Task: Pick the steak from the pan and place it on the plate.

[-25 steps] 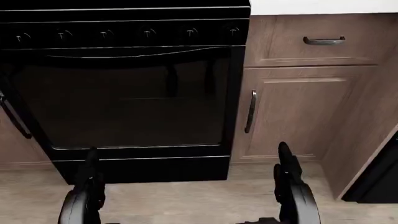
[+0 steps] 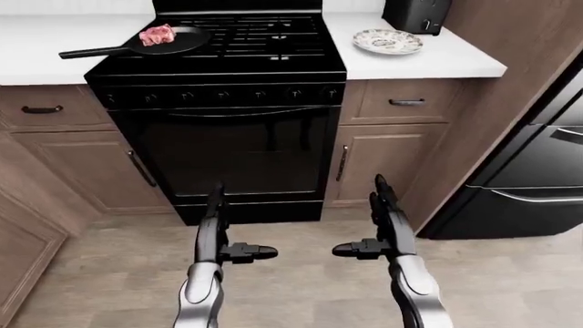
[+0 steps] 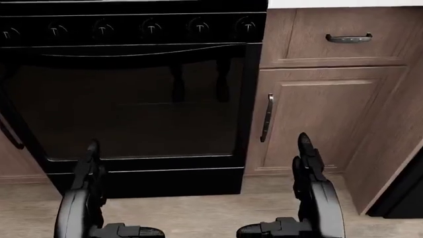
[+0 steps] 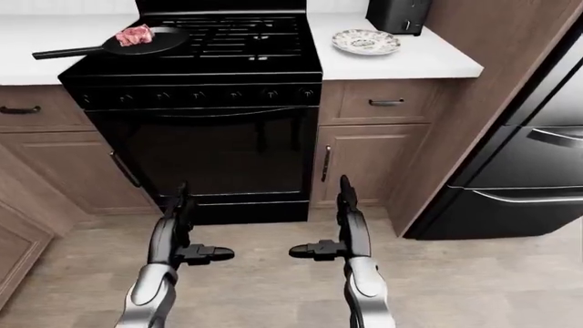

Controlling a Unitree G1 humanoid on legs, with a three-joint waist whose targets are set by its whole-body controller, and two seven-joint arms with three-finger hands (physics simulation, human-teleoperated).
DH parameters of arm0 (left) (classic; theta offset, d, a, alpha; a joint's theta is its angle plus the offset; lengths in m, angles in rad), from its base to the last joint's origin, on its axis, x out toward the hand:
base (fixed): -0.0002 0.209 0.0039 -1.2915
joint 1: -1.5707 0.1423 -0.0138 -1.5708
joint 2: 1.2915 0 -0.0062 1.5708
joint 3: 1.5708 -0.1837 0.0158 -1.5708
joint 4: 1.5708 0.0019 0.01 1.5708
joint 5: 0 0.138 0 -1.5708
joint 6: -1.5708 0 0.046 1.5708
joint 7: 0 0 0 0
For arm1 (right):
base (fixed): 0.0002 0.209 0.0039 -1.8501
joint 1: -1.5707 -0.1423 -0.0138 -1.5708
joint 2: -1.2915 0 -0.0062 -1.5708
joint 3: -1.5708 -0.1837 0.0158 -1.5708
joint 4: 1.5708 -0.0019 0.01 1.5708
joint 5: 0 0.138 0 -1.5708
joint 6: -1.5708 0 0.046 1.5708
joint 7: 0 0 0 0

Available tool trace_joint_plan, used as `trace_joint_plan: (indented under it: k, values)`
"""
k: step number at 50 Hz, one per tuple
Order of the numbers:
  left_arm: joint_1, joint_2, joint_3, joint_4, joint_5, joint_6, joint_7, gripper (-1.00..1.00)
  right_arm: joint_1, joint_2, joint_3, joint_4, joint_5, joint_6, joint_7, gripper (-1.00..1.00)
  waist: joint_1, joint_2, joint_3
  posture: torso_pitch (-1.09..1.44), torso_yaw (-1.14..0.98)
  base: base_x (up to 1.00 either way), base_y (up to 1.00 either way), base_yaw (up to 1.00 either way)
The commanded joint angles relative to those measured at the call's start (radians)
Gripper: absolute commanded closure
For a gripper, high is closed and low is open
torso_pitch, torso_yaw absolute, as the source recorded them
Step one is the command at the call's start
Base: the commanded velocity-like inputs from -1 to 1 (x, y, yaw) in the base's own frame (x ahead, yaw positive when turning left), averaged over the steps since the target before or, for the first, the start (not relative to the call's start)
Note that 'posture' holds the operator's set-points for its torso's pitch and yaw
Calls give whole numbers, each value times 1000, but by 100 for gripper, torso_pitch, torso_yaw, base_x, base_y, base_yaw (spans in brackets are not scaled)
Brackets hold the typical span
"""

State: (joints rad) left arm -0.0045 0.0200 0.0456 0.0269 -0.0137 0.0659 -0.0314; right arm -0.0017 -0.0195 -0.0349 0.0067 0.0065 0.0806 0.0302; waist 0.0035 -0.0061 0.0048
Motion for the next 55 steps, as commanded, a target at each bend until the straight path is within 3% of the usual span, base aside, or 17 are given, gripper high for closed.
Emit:
trace_joint_plan:
  k: [1, 8, 11, 19, 21, 23, 26, 36, 42, 48, 50, 55]
  values:
    - [-23, 5, 0, -66, -2, 9, 5, -100, -22, -4, -5, -81, -9, 15, -14, -100, 1, 0, -20, 0, 0, 0, 0, 0]
    - [-65, 16, 29, -206, -50, 183, 20, -100, -56, -1, -4, -238, -5, 190, -17, -100, 0, 1, -18, 0, 0, 0, 0, 0]
    - [-88, 26, 34, -252, -55, 232, 16, -100, -61, -1, 14, -281, -54, 237, -48, -100, 0, 2, -16, 0, 0, 0, 0, 0]
    - [-167, 50, 62, -294, -64, 338, 31, -100, -148, -4, -16, -375, -2, 432, -66, -100, 2, 4, -13, 0, 0, 0, 0, 0]
    - [-197, 63, 62, -301, -59, 375, 27, -100, -158, -28, -17, -381, -52, 423, -80, -100, 2, 3, -11, 0, 0, 0, 0, 0]
    - [-221, 70, 69, -321, -67, 421, 20, -100, -194, -32, -49, -449, -11, 530, -71, -100, 3, 4, -12, 0, 0, 0, 0, 0]
    - [-263, 87, 77, -352, -63, 493, 22, -100, -222, -56, -40, -532, -32, 622, -59, -100, 4, 2, -9, 0, 0, 0, 0, 0]
    - [-344, 119, 122, -514, -122, 712, 32, -100, -317, -90, -130, -703, 63, 837, -54, -100, 4, 1, -8, 0, 0, 0, 0, 0]
    - [-410, 161, 170, -551, -180, 794, 60, -100, -367, -121, -179, -739, 134, 913, -77, -100, 5, 2, -2, 0, 0, 0, 0, 0]
    - [-453, 190, 186, -579, -228, 850, 88, -100, -447, -174, -215, -767, 208, 1003, -105, -100, 5, 3, 1, 0, 0, 0, 0, 0]
    - [-484, 206, 198, -577, -250, 873, 96, -100, -500, -205, -249, -763, 238, 1045, -109, -100, 5, 3, 2, 0, 0, 0, 0, 0]
    - [-556, 234, 192, -539, -279, 891, 122, -100, -561, -246, -277, -712, 296, 1042, -143, -100, 6, 1, 7, 0, 0, 0, 0, 0]
